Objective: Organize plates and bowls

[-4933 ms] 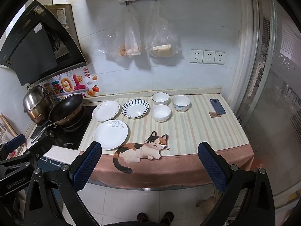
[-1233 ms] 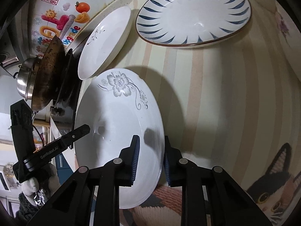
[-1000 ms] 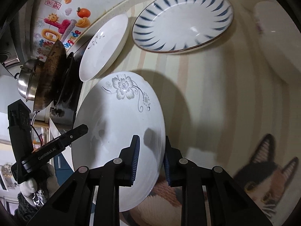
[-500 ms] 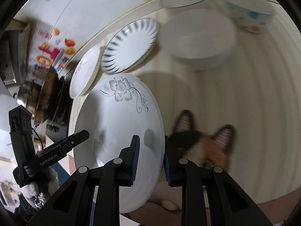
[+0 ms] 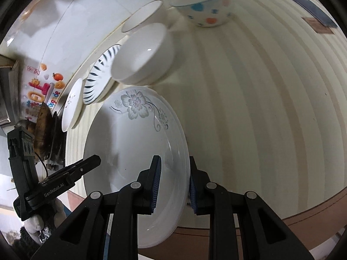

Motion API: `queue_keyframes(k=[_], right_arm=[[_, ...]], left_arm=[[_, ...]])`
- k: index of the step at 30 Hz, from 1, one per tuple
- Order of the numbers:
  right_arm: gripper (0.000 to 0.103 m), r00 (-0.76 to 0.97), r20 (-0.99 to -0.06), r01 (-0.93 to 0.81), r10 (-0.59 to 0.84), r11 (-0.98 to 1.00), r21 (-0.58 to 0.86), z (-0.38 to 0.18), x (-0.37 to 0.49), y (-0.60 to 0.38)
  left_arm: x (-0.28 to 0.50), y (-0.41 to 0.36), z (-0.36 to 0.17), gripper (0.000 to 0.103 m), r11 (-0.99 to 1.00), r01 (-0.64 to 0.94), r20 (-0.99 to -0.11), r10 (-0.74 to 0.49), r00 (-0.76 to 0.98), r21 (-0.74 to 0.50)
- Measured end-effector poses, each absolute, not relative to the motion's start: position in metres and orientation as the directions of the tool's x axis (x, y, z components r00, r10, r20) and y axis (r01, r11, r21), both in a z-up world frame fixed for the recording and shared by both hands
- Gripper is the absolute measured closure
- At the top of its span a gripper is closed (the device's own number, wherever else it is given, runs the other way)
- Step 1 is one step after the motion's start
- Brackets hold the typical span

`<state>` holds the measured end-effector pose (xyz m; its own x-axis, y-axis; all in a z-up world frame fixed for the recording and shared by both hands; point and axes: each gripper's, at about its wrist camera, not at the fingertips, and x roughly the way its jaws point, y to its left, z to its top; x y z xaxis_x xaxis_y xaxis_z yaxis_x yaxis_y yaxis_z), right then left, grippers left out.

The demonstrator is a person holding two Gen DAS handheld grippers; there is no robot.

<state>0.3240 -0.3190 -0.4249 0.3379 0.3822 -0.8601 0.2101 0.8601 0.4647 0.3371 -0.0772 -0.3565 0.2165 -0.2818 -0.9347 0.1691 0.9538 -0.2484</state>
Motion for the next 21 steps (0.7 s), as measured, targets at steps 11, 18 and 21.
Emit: queue_keyframes(k=[11,18,21], right_arm=[[0.078,0.326,-0.863,0.221,0.387,0.856,0.467,-0.439,0.319,-0.326],[0.078,0.301,-0.872,0.231,0.387,0.857,0.46,-0.444,0.322,-0.323],[0.078,0.278,-0.874,0.236,0.398,0.854,0.464,-0.445,0.325,-0.324]], left_arm=[[0.332,-0.095,-0.365,0.065,0.964,0.196,-0.952,-0.223,0.211,-0.182],[0.331,-0.106,-0.366,0.065,0.968,0.205,-0.954,-0.192,0.23,-0.145],[0.332,-0.105,-0.366,0.065,0.967,0.2,-0.955,-0.199,0.222,-0.156]])
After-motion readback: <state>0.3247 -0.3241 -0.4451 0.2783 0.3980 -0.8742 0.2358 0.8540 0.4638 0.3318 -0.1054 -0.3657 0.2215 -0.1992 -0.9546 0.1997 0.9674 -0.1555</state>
